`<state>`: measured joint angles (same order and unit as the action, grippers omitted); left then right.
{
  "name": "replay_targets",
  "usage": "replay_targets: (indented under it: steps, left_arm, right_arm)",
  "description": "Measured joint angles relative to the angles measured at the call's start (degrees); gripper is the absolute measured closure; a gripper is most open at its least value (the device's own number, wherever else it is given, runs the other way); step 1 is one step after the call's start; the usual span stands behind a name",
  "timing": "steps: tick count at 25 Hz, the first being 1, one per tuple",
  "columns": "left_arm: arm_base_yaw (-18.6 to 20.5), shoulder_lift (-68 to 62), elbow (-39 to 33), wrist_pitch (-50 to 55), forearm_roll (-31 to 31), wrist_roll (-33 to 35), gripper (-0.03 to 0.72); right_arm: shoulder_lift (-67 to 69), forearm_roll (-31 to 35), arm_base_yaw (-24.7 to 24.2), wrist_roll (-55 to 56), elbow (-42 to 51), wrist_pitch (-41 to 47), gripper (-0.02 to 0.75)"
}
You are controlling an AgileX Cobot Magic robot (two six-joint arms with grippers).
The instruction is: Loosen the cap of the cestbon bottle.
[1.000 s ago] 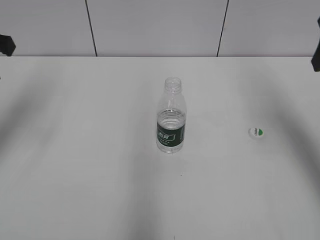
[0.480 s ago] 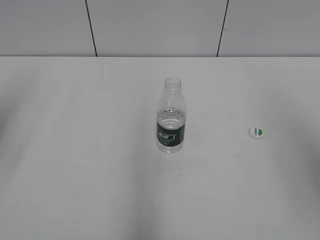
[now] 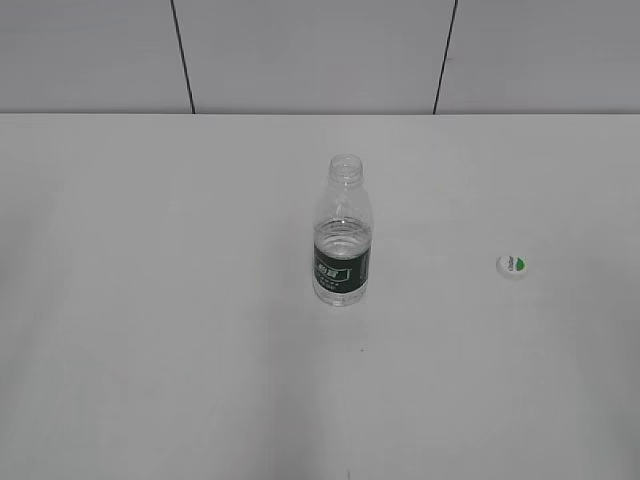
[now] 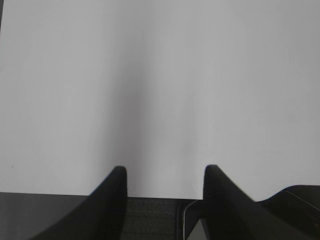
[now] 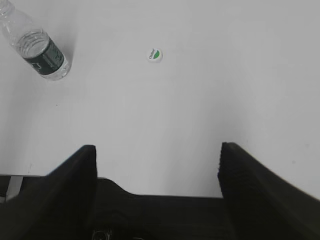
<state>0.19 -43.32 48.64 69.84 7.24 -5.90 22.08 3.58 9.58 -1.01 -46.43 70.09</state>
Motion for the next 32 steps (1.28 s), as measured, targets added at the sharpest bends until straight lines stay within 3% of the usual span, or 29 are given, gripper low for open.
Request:
replay_targets:
  steps: [8,11,20,32]
  left_arm:
    - [-0.8,19.0,-11.6,-8.2,-9.2,14.1,0.381]
    - [-0.8,26.1,-14.5,-9.8,-10.4,16.4,0.381]
    - [-0.8,43.1,-17.7,-9.3,-10.9,17.1,0.381]
    - [-0.8,43.7,-17.8,-9.3,-11.1,12.8,0.382]
  right_arm:
    - [-11.5,-2.3,0.0,-0.1,10.5,0.0,0.156]
    - [-15.9,-3.0,0.0,-0.2,14.1,0.1,0.156]
    - [-22.4,-4.0,0.0,-0.2,17.2,-5.9,0.156]
    - [-22.4,-4.1,0.0,-0.2,17.6,-7.2,0.156]
